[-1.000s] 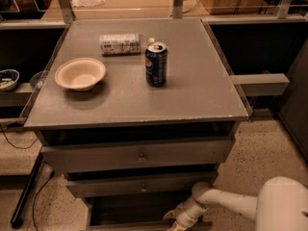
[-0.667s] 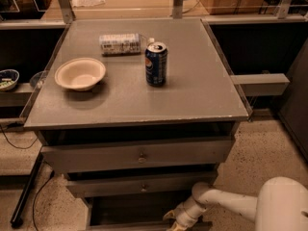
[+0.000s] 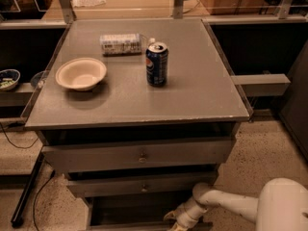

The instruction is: Open bottom drawer

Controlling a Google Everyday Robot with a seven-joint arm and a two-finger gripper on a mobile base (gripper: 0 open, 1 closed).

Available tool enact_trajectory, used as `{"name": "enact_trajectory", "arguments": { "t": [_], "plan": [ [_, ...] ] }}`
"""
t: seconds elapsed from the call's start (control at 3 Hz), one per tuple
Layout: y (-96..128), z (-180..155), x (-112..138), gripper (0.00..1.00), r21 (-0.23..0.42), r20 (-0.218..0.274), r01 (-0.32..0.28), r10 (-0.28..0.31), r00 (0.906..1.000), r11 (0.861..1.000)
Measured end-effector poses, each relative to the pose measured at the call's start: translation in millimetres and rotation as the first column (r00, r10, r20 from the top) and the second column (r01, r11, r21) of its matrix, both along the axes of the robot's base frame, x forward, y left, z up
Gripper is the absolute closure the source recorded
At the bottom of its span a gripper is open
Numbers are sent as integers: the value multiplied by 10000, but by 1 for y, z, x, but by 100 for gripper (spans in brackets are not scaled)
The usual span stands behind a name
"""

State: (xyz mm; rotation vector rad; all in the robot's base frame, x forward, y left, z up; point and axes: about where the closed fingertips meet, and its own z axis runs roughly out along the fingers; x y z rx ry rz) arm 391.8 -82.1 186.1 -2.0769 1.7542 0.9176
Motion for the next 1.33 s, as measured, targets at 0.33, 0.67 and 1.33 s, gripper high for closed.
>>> {"name": "enact_trajectory", "arguments": {
  "t": [0.33,0.67,1.33],
  "plan": [
    [-1,-1,3,100,34,146,-71,70,9999,10000],
    [-1,-1,3,100,34,146,-71,70,9999,10000],
    [-1,0,6,100,34,143,-72,72,9999,10000]
  ]
}}
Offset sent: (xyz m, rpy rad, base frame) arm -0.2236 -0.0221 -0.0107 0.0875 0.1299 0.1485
